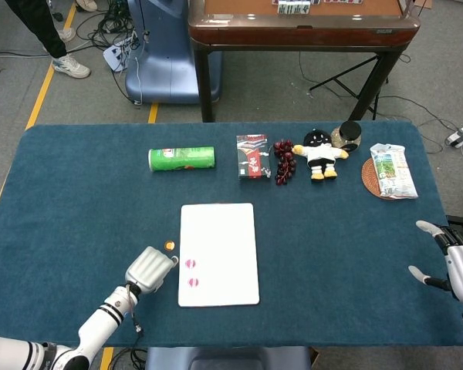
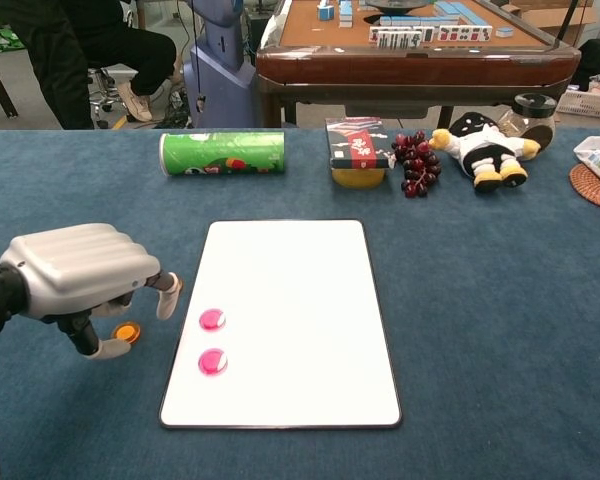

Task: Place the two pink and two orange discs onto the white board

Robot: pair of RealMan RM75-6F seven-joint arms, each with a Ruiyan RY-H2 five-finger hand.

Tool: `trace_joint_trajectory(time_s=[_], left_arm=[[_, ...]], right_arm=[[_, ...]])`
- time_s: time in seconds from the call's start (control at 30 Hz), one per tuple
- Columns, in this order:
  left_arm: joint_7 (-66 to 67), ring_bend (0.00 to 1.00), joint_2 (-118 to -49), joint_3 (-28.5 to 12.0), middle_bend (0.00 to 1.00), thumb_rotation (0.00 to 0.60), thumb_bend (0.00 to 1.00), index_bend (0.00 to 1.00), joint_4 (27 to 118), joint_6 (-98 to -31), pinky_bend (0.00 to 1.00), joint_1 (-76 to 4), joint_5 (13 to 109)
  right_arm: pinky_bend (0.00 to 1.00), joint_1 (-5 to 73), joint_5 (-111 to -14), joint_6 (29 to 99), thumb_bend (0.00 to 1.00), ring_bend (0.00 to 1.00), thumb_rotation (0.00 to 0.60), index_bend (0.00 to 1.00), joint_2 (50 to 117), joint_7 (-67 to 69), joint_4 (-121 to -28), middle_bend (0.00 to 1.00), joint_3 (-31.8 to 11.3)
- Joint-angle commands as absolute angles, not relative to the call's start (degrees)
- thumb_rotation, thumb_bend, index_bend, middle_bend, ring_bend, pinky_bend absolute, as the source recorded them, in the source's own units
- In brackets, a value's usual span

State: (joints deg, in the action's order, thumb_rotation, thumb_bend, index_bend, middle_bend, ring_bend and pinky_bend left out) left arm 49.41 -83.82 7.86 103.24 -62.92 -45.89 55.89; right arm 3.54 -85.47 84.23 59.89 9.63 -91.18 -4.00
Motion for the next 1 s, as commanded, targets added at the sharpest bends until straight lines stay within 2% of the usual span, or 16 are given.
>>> trace_joint_trajectory(time_s=[0.03,1.0], left_arm=[[48.94,1.00,-84.17,7.79,1.00,0.600,0.32,0.49,102.44,-62.42,1.00,-45.56,56.35],[48.12,1.00,-86.10,5.81,1.00,0.600,0.32,0.53,95.65,-59.76,1.00,-43.48,54.14]], right_arm=[[0.41,3.53,-85.46,84.25,0.00,0.22,0.600,0.22,59.90,9.65,-91.15,0.28,-4.00],[0.41,3.80,-85.45,83.81,0.00,0.22,0.600,0.22,60.10,9.00,-91.28,0.28,-3.88]])
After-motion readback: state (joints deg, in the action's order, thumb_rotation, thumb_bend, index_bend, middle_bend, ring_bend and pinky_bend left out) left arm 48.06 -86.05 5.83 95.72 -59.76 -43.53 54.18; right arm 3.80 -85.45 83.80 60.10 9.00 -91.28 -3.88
